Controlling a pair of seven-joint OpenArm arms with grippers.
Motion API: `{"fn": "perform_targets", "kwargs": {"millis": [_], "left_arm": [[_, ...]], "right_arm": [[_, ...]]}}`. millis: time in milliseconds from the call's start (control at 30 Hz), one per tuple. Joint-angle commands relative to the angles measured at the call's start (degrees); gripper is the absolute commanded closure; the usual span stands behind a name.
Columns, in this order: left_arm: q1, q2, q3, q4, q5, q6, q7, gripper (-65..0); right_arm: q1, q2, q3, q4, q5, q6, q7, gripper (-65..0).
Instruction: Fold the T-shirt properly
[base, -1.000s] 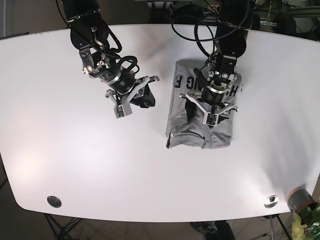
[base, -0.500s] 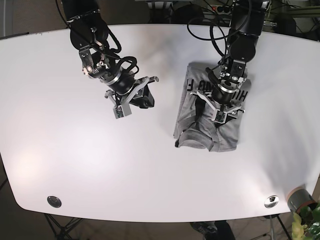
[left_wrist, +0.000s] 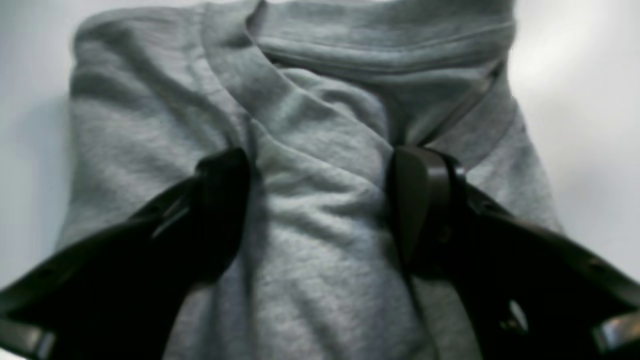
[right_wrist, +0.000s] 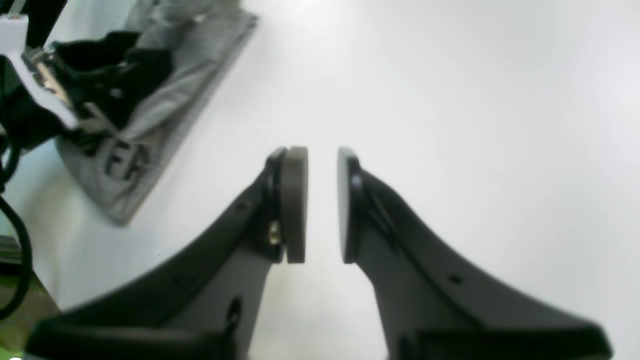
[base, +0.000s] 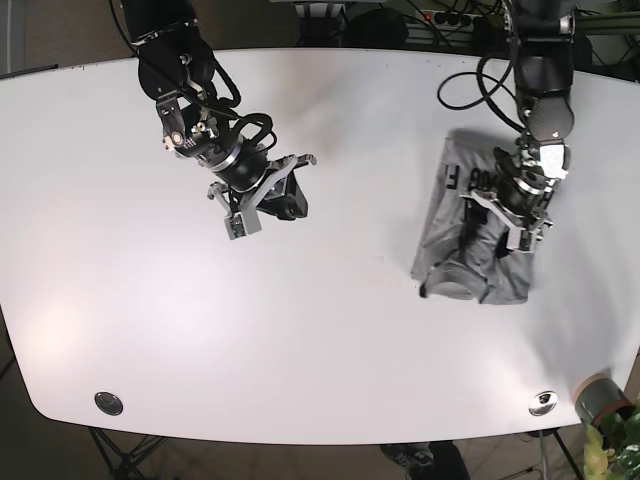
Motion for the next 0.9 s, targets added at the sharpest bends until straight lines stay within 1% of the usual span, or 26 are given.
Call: {"fn": "perform_targets", "kwargs": {"millis": [0,67,267,500,700,767,867], "left_arm": [[1.0,-4.2,-1.8,-5.3,5.6,0.4,10.2,-40.3],[0.0,-7.2,-2.2,-7.7,5.6,-1.0,10.2,-40.3],[-1.9,-14.9,-2.3,-13.3,5.6,-2.8,10.2,-40.3],[-3.0,-22.8,-2.3,-17.9,5.6,-3.5,10.1,-40.3],[-2.6,-28.0,-2.2,-19.9,5.7,-3.5,10.1,-40.3],[-2.6,-29.3,-2.2,-20.8,5.7,-3.5,9.2,-40.3],[-2.6,-31.1,-2.2,-22.8,5.7,-3.5,5.6,-40.6]], "right_arm": [[0.8,0.1,0.1,1.4,0.3,0.35,1.2,-9.4],[0.8,0.1,0.1,1.4,0.3,0.35,1.3,-9.4],[1.5,0.0,0.0,1.4,0.3,0.35,1.3,-9.4],[1.5,0.0,0.0,2.9,0.4,0.35,1.3,-9.4],[1.4,0.1,0.0,5.2,0.3,0.35,1.3,-9.4],[1.4,0.1,0.0,5.9,0.3,0.35,1.2,-9.4],[1.4,0.1,0.0,6.3,0.3,0.35,1.2,-9.4]]}}
